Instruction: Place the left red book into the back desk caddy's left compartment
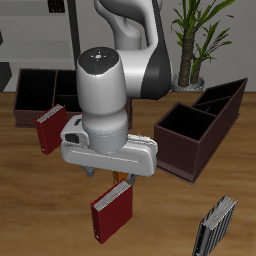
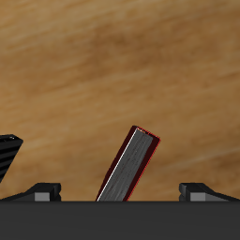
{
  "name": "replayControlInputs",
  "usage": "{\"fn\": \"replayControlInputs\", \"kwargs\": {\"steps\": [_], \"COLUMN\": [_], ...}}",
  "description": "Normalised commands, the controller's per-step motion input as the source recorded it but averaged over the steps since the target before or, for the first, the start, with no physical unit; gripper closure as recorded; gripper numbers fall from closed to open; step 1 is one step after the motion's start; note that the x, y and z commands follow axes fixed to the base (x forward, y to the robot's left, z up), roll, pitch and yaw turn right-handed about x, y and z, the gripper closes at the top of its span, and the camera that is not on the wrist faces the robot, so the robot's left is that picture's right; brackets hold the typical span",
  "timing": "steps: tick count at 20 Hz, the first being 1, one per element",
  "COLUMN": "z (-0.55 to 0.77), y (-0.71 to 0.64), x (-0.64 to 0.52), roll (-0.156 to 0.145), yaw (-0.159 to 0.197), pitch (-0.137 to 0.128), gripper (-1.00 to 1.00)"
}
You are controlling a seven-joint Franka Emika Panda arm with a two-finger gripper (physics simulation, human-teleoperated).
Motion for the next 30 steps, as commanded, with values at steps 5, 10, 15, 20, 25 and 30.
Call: {"fn": "replayControlInputs", "kwargs": {"steps": [5, 10, 15, 20, 25, 30], "z": [-0.24, -0.30, -0.34, -0.20, -0.33, -0.02], "y": [-0.09, -0.06, 0.01, -0.03, 0.02, 0.01], "x": [-0.01, -0.03, -0.02, 0.00, 0.02, -0.02], "roll": [-0.012, -0.005, 0.022, -0.009, 0.014, -0.004], "yaw": [-0.046, -0.027, -0.021, -0.022, -0.025, -0.005], "pitch": [-0.001, 0.019, 0.042, 0.021, 0.040, 0.006], "gripper": [-1.00, -1.00, -1.00, -1.00, 1.00, 1.00]}}
